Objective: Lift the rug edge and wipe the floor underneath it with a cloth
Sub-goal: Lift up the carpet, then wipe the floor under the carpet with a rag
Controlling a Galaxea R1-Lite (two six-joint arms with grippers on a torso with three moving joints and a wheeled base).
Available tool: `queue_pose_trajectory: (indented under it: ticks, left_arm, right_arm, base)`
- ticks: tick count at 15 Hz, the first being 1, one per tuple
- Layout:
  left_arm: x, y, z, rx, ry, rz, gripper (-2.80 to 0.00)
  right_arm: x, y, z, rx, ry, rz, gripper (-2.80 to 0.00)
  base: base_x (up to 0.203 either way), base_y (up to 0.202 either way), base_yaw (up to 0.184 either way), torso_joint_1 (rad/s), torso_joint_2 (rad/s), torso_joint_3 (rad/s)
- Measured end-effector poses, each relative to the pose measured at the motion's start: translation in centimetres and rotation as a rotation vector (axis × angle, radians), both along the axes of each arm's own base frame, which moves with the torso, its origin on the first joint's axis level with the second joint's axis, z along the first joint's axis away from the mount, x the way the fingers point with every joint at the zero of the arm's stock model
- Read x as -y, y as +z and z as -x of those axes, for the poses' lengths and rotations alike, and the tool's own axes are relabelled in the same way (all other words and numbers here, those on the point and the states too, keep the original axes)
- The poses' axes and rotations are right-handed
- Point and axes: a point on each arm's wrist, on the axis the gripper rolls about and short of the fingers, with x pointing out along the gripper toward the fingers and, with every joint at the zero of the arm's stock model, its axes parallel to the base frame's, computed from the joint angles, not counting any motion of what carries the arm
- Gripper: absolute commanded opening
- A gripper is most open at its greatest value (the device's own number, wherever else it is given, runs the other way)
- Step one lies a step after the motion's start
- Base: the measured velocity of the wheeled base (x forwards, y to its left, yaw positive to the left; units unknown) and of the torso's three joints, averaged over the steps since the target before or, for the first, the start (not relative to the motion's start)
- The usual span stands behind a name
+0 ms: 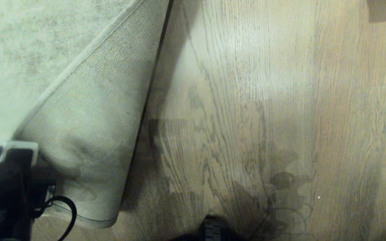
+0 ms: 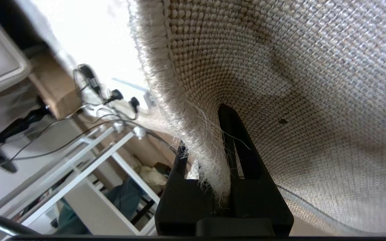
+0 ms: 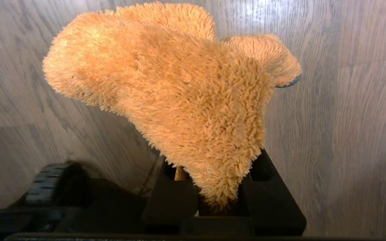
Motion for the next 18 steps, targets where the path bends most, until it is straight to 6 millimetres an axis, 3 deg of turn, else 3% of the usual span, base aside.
queue_pose_trajectory:
  ticks: [9, 14, 18]
  left_arm:
    - [1.0, 2.8, -3.1, 0.014, -0.200, 0.001, -2.80]
    - [0.3, 4.5, -4.7, 0.049, -0.308, 0.016, -2.80]
    - [-0.1, 5.1, -5.2, 0.071, -0.292, 0.021, -2.80]
  right_arm:
    - [0.0, 0.0, 0.0, 0.000, 0.001, 0.000, -2.80]
    - [0.0, 0.0, 0.0, 0.000, 0.000, -0.001, -2.80]
    - [0.0, 0.0, 0.0, 0.000, 0.000, 0.000, -2.80]
  base:
    - [0.000, 0.000, 0.000, 0.000, 0.00, 0.000]
    - [0.000, 0.000, 0.000, 0.000, 0.00, 0.000]
    - [0.000, 0.000, 0.000, 0.000, 0.00, 0.000]
